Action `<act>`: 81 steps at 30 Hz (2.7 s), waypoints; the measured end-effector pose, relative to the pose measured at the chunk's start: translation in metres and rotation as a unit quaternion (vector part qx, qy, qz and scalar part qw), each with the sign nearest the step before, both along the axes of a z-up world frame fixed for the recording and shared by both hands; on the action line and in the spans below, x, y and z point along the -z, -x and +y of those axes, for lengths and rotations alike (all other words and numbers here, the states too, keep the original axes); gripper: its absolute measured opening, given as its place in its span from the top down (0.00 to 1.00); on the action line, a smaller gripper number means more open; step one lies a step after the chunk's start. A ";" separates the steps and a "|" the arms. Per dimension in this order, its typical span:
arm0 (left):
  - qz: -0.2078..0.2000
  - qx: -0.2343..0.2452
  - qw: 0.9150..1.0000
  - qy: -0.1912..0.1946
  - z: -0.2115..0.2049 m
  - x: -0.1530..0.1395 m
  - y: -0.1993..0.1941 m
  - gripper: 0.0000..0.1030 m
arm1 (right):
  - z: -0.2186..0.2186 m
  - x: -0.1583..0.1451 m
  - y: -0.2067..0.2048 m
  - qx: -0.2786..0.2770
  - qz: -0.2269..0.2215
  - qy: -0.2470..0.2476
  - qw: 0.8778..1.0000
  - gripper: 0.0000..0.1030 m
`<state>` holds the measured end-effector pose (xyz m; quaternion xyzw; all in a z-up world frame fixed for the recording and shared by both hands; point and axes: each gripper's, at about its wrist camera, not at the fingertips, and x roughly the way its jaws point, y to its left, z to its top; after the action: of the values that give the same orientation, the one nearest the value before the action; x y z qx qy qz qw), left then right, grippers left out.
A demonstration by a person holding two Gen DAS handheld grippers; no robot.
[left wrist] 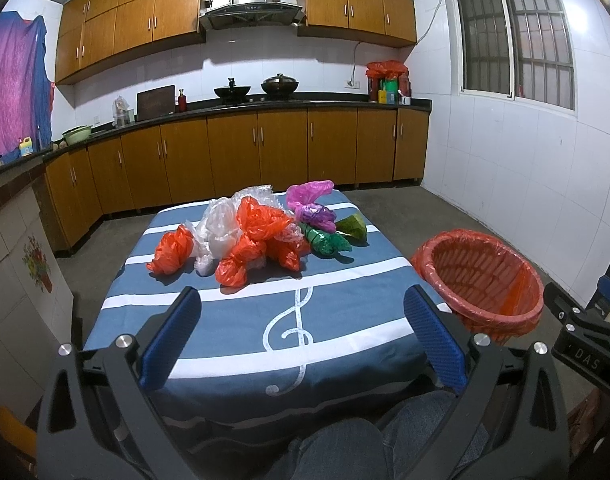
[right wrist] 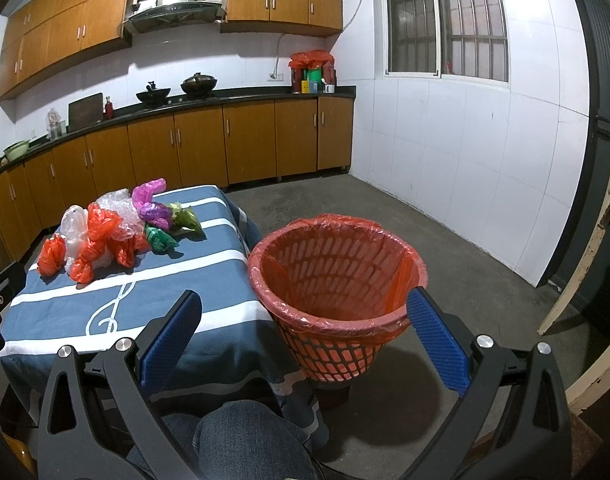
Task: Collect trash
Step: 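Grasp orange bag with left tool while right tool grasps pink bag, then carry both bags to the orange basket and release them inside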
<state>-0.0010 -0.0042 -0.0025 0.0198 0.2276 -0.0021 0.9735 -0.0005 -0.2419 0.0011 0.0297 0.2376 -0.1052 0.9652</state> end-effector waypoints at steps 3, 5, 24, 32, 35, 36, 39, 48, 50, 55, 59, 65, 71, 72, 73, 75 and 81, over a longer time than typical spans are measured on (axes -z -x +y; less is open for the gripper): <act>0.002 -0.004 1.000 -0.001 0.003 0.003 0.001 0.04 | 0.000 0.000 -0.001 -0.004 0.001 0.001 1.000 0.02; 0.004 -0.008 1.000 -0.002 0.005 0.004 0.000 0.04 | -0.003 0.003 -0.003 -0.012 0.003 -0.001 1.000 0.02; 0.056 -0.150 0.986 0.035 0.141 0.030 -0.088 0.04 | 0.046 0.007 -0.107 -0.092 0.039 -0.047 0.994 0.02; 0.068 -0.186 0.979 0.040 0.209 0.039 -0.156 0.21 | 0.087 0.003 -0.194 -0.159 0.048 -0.062 0.984 0.18; 0.090 -0.177 0.979 0.048 0.226 0.051 -0.181 0.29 | 0.105 0.006 -0.232 -0.188 0.053 -0.072 0.978 0.21; 0.095 -0.176 0.979 0.051 0.230 0.056 -0.189 0.29 | 0.110 0.008 -0.241 -0.196 0.056 -0.071 0.976 0.22; 0.106 -0.171 0.979 0.043 0.234 0.068 -0.206 0.29 | 0.126 0.016 -0.268 -0.222 0.066 -0.065 0.971 0.22; 0.132 -0.151 0.979 0.026 0.239 0.094 -0.240 0.29 | 0.157 0.047 -0.325 -0.255 0.104 -0.020 0.961 0.22; 0.136 -0.146 0.980 0.026 0.238 0.098 -0.246 0.29 | 0.160 0.053 -0.334 -0.256 0.114 -0.014 0.960 0.22; 0.152 -0.136 0.979 0.025 0.238 0.109 -0.262 0.30 | 0.159 0.063 -0.348 -0.265 0.136 -0.012 0.955 0.28; 0.161 -0.123 0.979 0.028 0.236 0.114 -0.269 0.38 | 0.167 0.066 -0.352 -0.278 0.146 -0.007 0.949 0.35; 0.170 -0.105 0.979 0.032 0.236 0.118 -0.274 0.53 | 0.168 0.068 -0.352 -0.289 0.146 -0.009 0.946 0.51; 0.163 -0.099 0.981 0.035 0.237 0.116 -0.268 0.65 | 0.163 0.063 -0.348 -0.296 0.141 -0.021 0.945 0.58; 0.161 -0.100 0.981 0.035 0.237 0.115 -0.267 0.66 | 0.162 0.063 -0.346 -0.297 0.139 -0.023 0.944 0.59; 0.159 -0.101 0.982 0.035 0.237 0.114 -0.265 0.67 | 0.162 0.062 -0.345 -0.297 0.138 -0.025 0.944 0.59; 0.152 -0.104 0.982 0.038 0.237 0.111 -0.261 0.67 | 0.159 0.060 -0.342 -0.298 0.134 -0.030 0.945 0.59; 0.130 -0.107 0.984 0.048 0.236 0.093 -0.244 0.68 | 0.154 0.049 -0.329 -0.304 0.117 -0.046 0.944 0.60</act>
<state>0.2426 0.2315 -0.0958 -0.0523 0.3530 0.0887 0.9300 0.3287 -0.0883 -0.0476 -0.0125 0.3513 0.2011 0.9143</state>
